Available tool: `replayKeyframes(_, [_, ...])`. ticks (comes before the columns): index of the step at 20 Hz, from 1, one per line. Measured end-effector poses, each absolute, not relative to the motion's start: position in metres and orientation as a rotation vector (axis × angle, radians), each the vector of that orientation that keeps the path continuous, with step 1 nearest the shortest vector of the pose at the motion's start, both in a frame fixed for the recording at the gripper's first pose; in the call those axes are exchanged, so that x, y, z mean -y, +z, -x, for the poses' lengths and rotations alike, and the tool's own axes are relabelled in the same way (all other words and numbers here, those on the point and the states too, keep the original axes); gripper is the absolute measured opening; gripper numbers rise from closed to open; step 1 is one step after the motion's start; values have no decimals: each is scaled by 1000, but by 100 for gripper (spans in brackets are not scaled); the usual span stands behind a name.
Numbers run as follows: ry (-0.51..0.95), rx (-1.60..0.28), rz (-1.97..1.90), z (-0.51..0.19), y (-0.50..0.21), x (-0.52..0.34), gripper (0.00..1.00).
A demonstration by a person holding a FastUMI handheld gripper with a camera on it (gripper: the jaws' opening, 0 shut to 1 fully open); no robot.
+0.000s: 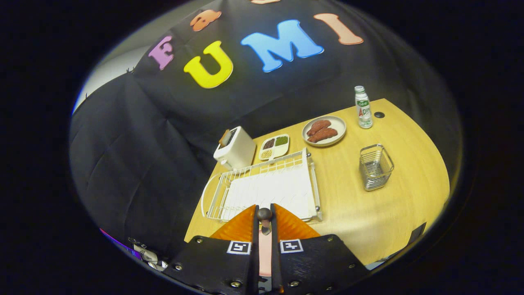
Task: Take the plate from the dish rack, then take the spoon from the basket and place it into the plate.
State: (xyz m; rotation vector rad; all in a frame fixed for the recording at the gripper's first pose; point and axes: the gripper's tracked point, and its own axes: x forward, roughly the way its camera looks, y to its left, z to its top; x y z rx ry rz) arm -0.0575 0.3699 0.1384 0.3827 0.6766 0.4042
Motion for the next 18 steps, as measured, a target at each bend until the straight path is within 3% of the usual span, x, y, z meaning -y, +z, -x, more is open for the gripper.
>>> replayKeyframes(18, [551,-812,-91,103,46,-493,12])
